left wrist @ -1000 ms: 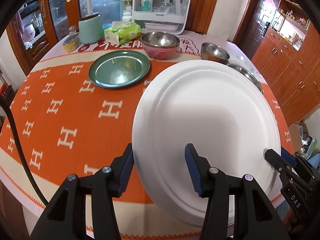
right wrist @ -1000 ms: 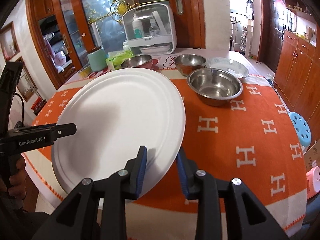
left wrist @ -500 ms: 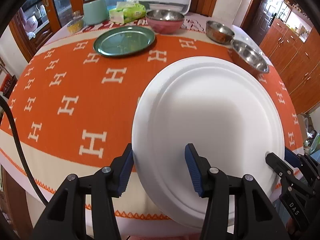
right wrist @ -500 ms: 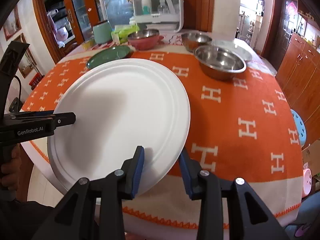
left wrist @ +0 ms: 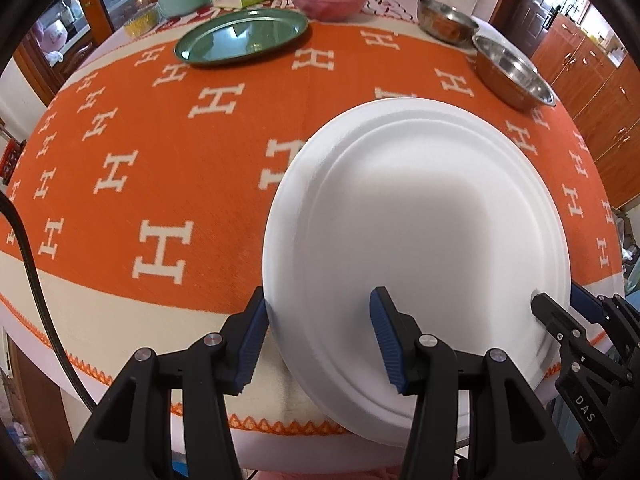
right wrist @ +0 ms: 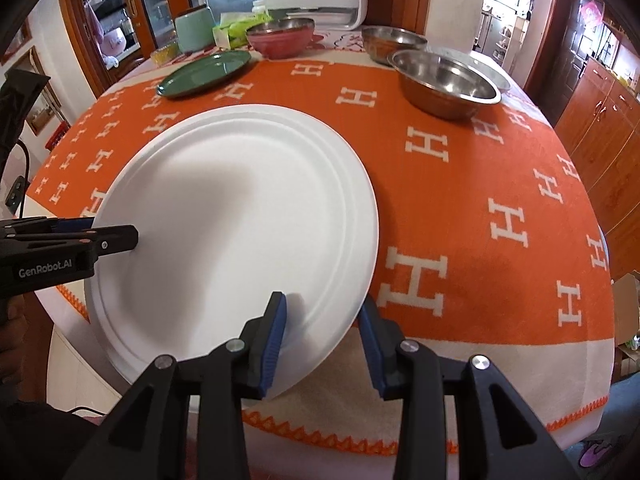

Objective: Organize plates and bowls

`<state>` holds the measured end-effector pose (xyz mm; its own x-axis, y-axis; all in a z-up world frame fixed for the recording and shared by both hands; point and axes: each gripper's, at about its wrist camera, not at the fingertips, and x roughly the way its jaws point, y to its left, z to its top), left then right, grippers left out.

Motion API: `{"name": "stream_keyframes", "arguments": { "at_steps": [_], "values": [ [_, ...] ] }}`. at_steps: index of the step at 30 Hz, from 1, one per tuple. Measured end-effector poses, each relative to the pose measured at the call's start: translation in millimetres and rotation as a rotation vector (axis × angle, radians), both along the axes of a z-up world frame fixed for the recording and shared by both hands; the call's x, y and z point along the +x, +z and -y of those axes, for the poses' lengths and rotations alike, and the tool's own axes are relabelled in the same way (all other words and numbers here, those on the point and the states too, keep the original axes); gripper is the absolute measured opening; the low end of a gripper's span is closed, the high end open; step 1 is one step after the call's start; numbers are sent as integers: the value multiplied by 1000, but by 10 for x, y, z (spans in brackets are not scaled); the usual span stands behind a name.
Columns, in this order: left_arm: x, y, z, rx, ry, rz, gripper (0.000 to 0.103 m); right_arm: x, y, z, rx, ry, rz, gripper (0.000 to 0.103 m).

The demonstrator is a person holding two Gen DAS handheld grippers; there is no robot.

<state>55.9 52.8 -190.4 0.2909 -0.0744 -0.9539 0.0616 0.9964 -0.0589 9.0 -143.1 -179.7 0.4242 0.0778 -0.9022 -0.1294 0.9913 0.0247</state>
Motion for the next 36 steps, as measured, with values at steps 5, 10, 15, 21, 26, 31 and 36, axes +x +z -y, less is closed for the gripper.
{"name": "stream_keyframes", "arguments": {
  "at_steps": [5,10,15,21,26,31,36],
  "values": [
    [15,-76,21,4,-8,-26,49,9,-73,31,16,-2,-30,37],
    [39,-133,28,0,-18,-37,49,14,-102,32,27,-2,-36,50],
    [104,-101,43,20,-41,-43,51,21,-57,24,45,-26,-10,59],
    [162,35,-27,23,-63,-32,56,0,-17,70,68,-91,0,60],
    [221,128,-75,0,-92,-32,56,5,52,130,68,-154,16,60],
    [321,244,-106,-34,-135,-36,58,3,166,164,58,-214,32,61],
    [412,499,-89,-52,-210,-15,62,-24,351,115,35,-249,55,61]
  ]
}}
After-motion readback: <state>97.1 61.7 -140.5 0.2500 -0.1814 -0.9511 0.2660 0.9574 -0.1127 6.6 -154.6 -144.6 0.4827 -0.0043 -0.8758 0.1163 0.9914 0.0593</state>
